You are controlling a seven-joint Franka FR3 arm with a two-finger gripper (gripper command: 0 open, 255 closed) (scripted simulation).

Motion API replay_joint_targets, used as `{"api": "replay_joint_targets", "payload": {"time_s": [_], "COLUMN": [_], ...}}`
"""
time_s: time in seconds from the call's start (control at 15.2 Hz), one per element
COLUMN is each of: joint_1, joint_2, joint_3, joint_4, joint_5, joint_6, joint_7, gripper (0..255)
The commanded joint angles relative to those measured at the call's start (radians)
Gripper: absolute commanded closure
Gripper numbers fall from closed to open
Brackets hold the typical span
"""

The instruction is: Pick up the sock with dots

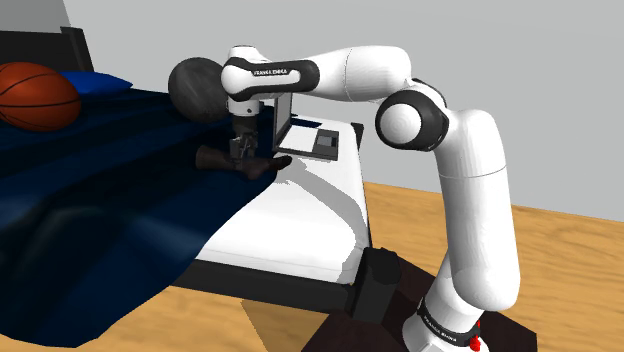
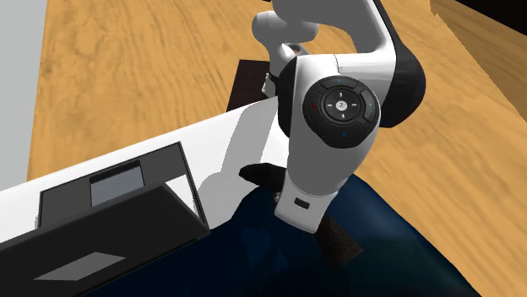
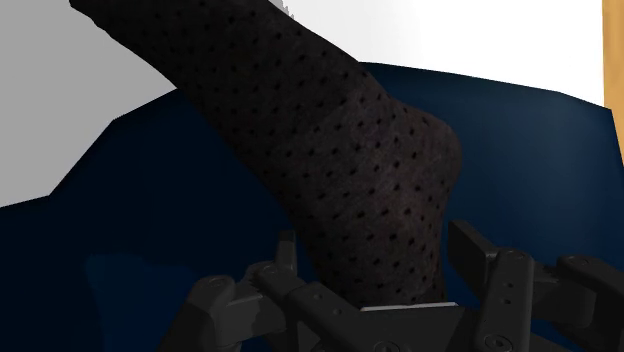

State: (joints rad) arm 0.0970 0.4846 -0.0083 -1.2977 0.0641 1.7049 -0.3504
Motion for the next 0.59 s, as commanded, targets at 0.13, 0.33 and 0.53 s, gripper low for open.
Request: {"api": "replay_joint_targets", "payload": {"time_s": [0.13, 0.33, 0.53], "joint_1": [0.0, 0.001, 0.0], "joint_2": [0.002, 0.0, 0.004], "joint_3": [0.0, 0.0, 0.0], "joint_4": [-0.001, 0.022, 0.067], "joint_5": [0.0, 0.0, -0.001], "joint_6": [0.0, -0.025, -0.067], "joint_7": [0.0, 0.003, 0.005], "gripper": [255, 255, 255]}}
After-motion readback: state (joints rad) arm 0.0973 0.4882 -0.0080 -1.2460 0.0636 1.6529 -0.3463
